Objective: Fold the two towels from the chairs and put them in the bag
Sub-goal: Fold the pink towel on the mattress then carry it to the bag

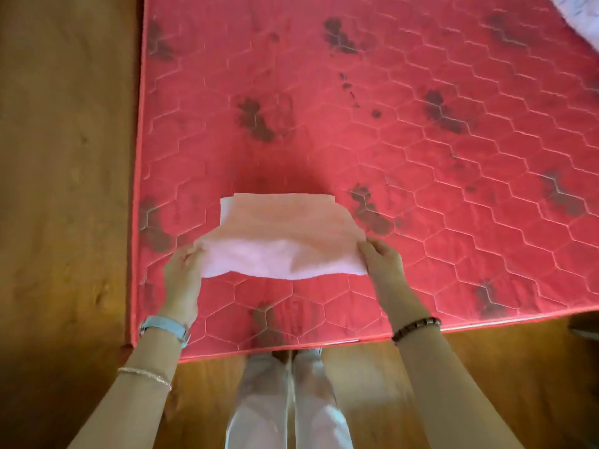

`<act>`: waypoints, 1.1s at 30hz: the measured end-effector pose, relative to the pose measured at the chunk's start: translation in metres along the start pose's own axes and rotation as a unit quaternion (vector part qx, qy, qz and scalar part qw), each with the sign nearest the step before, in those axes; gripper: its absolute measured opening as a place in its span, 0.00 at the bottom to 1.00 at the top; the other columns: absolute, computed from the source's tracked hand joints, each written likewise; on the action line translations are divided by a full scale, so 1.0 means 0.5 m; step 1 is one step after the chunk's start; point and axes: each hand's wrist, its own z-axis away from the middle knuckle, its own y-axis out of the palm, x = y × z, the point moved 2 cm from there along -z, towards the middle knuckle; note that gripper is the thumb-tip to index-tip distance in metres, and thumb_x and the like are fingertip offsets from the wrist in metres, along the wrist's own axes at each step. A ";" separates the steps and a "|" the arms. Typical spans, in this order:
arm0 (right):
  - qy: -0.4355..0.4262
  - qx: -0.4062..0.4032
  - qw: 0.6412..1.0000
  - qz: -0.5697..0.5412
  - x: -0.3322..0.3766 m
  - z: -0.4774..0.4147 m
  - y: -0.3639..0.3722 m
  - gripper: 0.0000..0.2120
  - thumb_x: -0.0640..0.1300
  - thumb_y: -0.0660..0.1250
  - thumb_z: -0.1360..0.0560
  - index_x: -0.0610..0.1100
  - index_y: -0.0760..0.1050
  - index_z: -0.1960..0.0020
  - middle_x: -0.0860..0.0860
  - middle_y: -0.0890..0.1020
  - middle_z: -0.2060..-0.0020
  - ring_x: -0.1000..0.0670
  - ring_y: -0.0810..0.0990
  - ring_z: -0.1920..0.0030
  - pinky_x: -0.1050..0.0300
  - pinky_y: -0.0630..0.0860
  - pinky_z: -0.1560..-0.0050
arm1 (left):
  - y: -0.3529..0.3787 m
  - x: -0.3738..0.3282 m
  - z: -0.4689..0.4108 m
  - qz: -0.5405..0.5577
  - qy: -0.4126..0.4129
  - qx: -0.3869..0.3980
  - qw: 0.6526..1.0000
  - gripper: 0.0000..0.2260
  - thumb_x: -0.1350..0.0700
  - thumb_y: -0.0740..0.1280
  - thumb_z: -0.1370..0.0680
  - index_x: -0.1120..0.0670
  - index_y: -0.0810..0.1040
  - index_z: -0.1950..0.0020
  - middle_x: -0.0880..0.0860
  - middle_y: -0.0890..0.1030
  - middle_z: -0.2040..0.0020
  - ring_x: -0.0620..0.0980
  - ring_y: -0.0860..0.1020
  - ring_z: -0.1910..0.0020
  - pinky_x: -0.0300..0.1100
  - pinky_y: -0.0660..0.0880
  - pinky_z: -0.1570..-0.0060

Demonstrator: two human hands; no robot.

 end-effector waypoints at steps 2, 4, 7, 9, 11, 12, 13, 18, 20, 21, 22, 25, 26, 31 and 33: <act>0.023 0.015 0.999 0.025 -0.077 -0.023 0.018 0.12 0.40 0.64 0.22 0.42 0.80 0.42 0.47 0.81 0.51 0.47 0.78 0.49 0.58 0.73 0.55 | 0.011 0.088 0.001 -0.030 -0.041 0.002 0.999 0.07 0.55 0.65 0.21 0.56 0.79 0.47 0.55 0.79 0.43 0.54 0.75 0.45 0.52 0.72 0.42; 0.040 0.027 0.998 0.046 -0.145 -0.034 0.027 0.14 0.40 0.64 0.22 0.39 0.79 0.39 0.46 0.81 0.51 0.48 0.77 0.51 0.61 0.72 0.59 | 0.015 0.165 0.007 -0.052 -0.081 0.007 0.995 0.06 0.57 0.64 0.19 0.56 0.79 0.47 0.57 0.78 0.44 0.55 0.74 0.46 0.51 0.70 0.43; 0.072 0.026 0.995 0.066 -0.224 -0.046 0.035 0.13 0.39 0.65 0.23 0.40 0.78 0.39 0.45 0.82 0.51 0.47 0.78 0.53 0.61 0.74 0.59 | 0.021 0.247 0.017 -0.068 -0.141 0.019 0.988 0.13 0.58 0.62 0.18 0.63 0.77 0.38 0.66 0.78 0.43 0.64 0.76 0.42 0.53 0.72 0.41; 0.098 0.024 0.993 0.067 -0.258 -0.059 0.040 0.13 0.38 0.66 0.23 0.41 0.78 0.39 0.43 0.83 0.49 0.46 0.80 0.53 0.54 0.78 0.51 | 0.022 0.272 0.014 -0.060 -0.157 0.039 0.985 0.09 0.59 0.62 0.17 0.62 0.79 0.45 0.65 0.79 0.53 0.62 0.78 0.51 0.49 0.75 0.48; 0.115 0.022 0.991 0.058 -0.271 -0.074 0.042 0.14 0.39 0.67 0.24 0.41 0.77 0.38 0.42 0.83 0.49 0.45 0.82 0.53 0.47 0.79 0.44 | 0.028 0.274 0.006 -0.049 -0.161 0.033 0.985 0.06 0.61 0.62 0.18 0.56 0.77 0.51 0.55 0.79 0.57 0.53 0.77 0.57 0.41 0.74 0.54; 0.114 0.019 0.992 0.056 -0.271 -0.084 0.042 0.15 0.40 0.68 0.24 0.40 0.76 0.38 0.44 0.83 0.49 0.46 0.82 0.53 0.45 0.79 0.43 | 0.034 0.269 -0.002 -0.045 -0.153 0.019 0.987 0.07 0.63 0.62 0.18 0.54 0.77 0.53 0.52 0.78 0.58 0.50 0.76 0.58 0.40 0.73 0.56; 0.107 0.013 0.993 0.055 -0.266 -0.098 0.040 0.17 0.41 0.68 0.24 0.40 0.75 0.37 0.45 0.83 0.50 0.47 0.82 0.53 0.45 0.79 0.42 | 0.041 0.258 -0.014 -0.040 -0.139 0.004 0.989 0.09 0.64 0.62 0.19 0.53 0.76 0.54 0.50 0.77 0.59 0.50 0.76 0.57 0.41 0.72 0.56; 0.038 -0.024 0.996 0.077 -0.174 -0.198 0.048 0.19 0.46 0.68 0.24 0.43 0.73 0.35 0.49 0.79 0.49 0.46 0.78 0.48 0.54 0.74 0.51 | 0.104 0.180 -0.119 -0.058 -0.032 -0.024 0.997 0.11 0.68 0.61 0.21 0.53 0.78 0.48 0.49 0.77 0.54 0.51 0.73 0.55 0.35 0.72 0.61; 0.011 -0.024 0.996 0.082 -0.142 -0.247 0.061 0.21 0.49 0.68 0.26 0.42 0.74 0.36 0.50 0.76 0.50 0.48 0.75 0.51 0.57 0.70 0.55 | 0.133 0.158 -0.175 -0.052 -0.009 -0.038 0.998 0.14 0.67 0.62 0.20 0.58 0.77 0.37 0.51 0.77 0.43 0.49 0.75 0.45 0.31 0.71 0.52; 0.003 -0.026 0.996 0.083 -0.129 -0.268 0.067 0.19 0.48 0.68 0.25 0.42 0.74 0.36 0.51 0.76 0.49 0.49 0.74 0.49 0.57 0.69 0.53 | 0.146 0.150 -0.197 -0.045 0.001 -0.038 0.998 0.15 0.67 0.63 0.20 0.59 0.77 0.35 0.51 0.77 0.41 0.48 0.74 0.43 0.31 0.70 0.50; 0.001 -0.026 0.996 0.082 -0.118 -0.289 0.076 0.17 0.47 0.67 0.24 0.44 0.73 0.36 0.51 0.75 0.48 0.50 0.74 0.48 0.57 0.69 0.51 | 0.161 0.145 -0.219 -0.038 0.007 -0.038 0.999 0.15 0.67 0.63 0.20 0.59 0.76 0.34 0.51 0.76 0.41 0.48 0.74 0.41 0.33 0.70 0.47; -0.009 -0.011 0.996 0.093 -0.102 -0.338 0.106 0.16 0.51 0.68 0.31 0.47 0.75 0.45 0.51 0.77 0.52 0.48 0.75 0.52 0.59 0.71 0.59 | 0.198 0.143 -0.270 -0.029 0.006 -0.040 0.999 0.17 0.66 0.65 0.21 0.60 0.74 0.32 0.51 0.75 0.39 0.47 0.73 0.39 0.40 0.69 0.40; -0.011 -0.011 0.995 0.099 -0.101 -0.345 0.117 0.16 0.51 0.67 0.34 0.44 0.76 0.50 0.47 0.76 0.57 0.45 0.75 0.56 0.56 0.72 0.63 | 0.205 0.144 -0.286 -0.032 0.003 -0.041 0.999 0.18 0.66 0.66 0.21 0.60 0.73 0.32 0.51 0.75 0.38 0.48 0.74 0.39 0.42 0.70 0.38; -0.003 -0.053 0.997 0.063 -0.127 -0.381 0.140 0.18 0.44 0.72 0.29 0.35 0.76 0.44 0.42 0.76 0.62 0.43 0.74 0.63 0.53 0.75 0.63 | 0.242 0.147 -0.335 -0.057 0.007 -0.029 0.998 0.17 0.61 0.68 0.25 0.59 0.75 0.36 0.54 0.77 0.39 0.54 0.76 0.40 0.48 0.74 0.41; 0.003 -0.056 0.997 0.051 -0.140 -0.397 0.141 0.19 0.44 0.72 0.28 0.39 0.76 0.40 0.52 0.78 0.62 0.54 0.74 0.65 0.65 0.70 0.67 | 0.247 0.148 -0.341 -0.051 0.002 -0.042 0.998 0.17 0.63 0.68 0.22 0.56 0.72 0.34 0.50 0.75 0.40 0.49 0.74 0.42 0.43 0.71 0.43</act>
